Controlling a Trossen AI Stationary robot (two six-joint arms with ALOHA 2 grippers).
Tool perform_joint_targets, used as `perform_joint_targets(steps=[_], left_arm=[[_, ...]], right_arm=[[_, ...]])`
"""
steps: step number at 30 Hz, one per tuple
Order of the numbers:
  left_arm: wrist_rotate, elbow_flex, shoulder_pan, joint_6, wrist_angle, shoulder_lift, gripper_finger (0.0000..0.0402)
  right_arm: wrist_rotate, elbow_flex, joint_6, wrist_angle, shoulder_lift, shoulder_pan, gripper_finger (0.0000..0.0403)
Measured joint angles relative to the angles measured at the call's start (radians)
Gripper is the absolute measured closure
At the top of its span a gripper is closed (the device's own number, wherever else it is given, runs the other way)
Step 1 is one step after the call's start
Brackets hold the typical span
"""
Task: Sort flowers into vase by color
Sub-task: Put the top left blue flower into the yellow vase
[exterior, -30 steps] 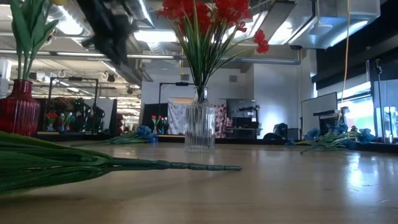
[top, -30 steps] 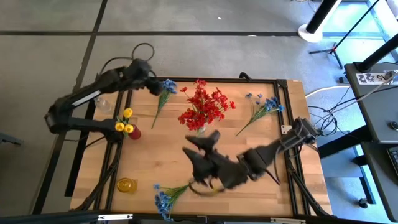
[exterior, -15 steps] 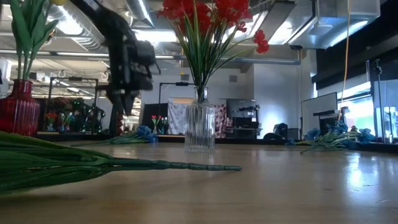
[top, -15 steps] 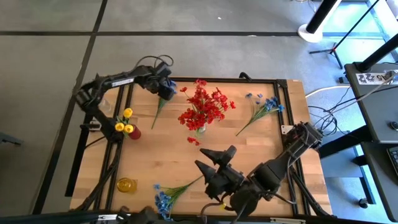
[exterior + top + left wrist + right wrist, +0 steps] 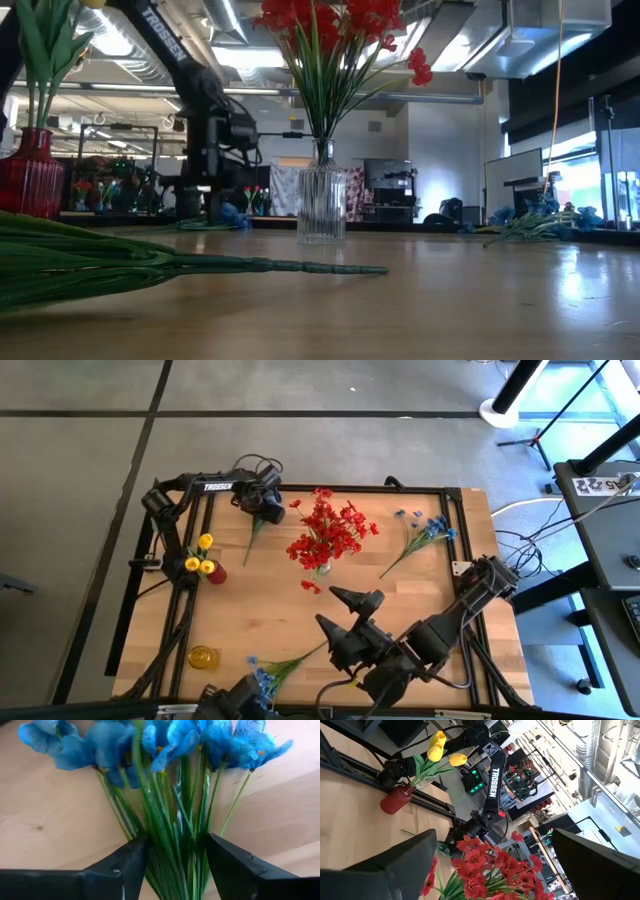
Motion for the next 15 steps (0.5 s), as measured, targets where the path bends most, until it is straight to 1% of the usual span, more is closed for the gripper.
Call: perform_joint_targets(steps=[4, 7, 9, 14, 15], left_arm=[[-0.023, 0.000, 0.000, 0.000, 0.001, 0.009, 0.0203], [-0.055, 0.000, -0.009, 0.006, 0.013, 0.009, 0.0227], [-0.074, 0.000, -0.017, 0.008, 0.028, 0.009, 0.0259], [-0.133, -0.001, -0.046, 0.001, 0.053, -0.005, 0.0372], [-0.140, -0.001, -0.055, 0.002, 0.053, -0.016, 0.0385]], right_arm=[[0.001, 0.000, 0.039, -0.035, 0.000, 0.000, 0.0005], [0.016, 0.000, 0.060, -0.062, 0.000, 0.000, 0.0010], [0.019, 0.000, 0.076, -0.080, 0.000, 0.000, 0.0012], [0.025, 0.000, 0.096, -0.103, 0.000, 0.002, 0.0012], [0.033, 0.000, 0.096, -0.106, 0.000, 0.002, 0.0012]])
